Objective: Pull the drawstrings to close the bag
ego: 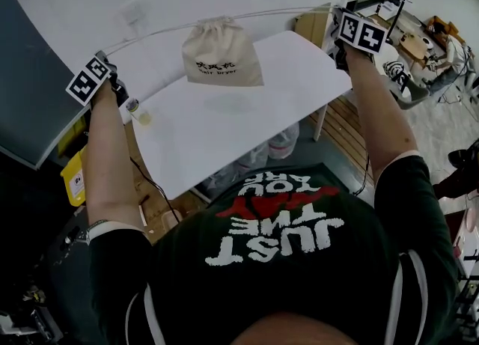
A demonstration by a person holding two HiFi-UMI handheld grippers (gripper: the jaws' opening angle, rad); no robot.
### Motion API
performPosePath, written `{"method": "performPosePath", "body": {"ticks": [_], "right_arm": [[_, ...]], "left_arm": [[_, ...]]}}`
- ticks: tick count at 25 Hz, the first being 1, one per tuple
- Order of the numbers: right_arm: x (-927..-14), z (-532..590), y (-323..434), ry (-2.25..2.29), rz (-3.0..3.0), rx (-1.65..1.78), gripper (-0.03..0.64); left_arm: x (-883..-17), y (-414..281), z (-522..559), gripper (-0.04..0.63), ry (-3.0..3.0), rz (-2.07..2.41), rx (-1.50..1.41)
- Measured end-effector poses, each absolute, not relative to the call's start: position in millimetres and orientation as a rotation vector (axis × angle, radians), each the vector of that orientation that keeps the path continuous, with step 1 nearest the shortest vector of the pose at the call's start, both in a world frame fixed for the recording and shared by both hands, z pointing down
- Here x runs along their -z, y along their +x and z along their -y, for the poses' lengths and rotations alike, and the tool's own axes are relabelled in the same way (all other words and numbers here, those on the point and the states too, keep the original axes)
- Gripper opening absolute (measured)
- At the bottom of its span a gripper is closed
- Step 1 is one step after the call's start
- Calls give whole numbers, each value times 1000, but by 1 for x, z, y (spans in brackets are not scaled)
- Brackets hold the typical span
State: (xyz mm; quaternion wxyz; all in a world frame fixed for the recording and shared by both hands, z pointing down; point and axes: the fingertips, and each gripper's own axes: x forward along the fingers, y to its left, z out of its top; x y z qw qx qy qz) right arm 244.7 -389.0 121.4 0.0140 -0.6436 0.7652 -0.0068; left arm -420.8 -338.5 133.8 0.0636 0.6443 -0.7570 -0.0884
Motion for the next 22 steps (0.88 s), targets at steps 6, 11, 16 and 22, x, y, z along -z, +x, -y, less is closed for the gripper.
{"method": "performPosePath", "body": {"ticks": [6, 11, 16, 22], "right_arm": [[-127, 387, 251, -2015, -2376, 55, 9], [-129, 386, 258, -2081, -2380, -24, 9], [-139, 384, 260, -2090, -2394, -18, 9], [-145, 385, 259, -2084, -2416, -4, 9]], "left_arm": [[-146, -414, 348, 14, 1919, 2052, 383], [-179, -402, 363, 14, 1797, 1629, 500], [-201, -399, 362, 14, 1752, 1534, 511], [-208, -401, 362, 14, 1743, 1571, 494]]}}
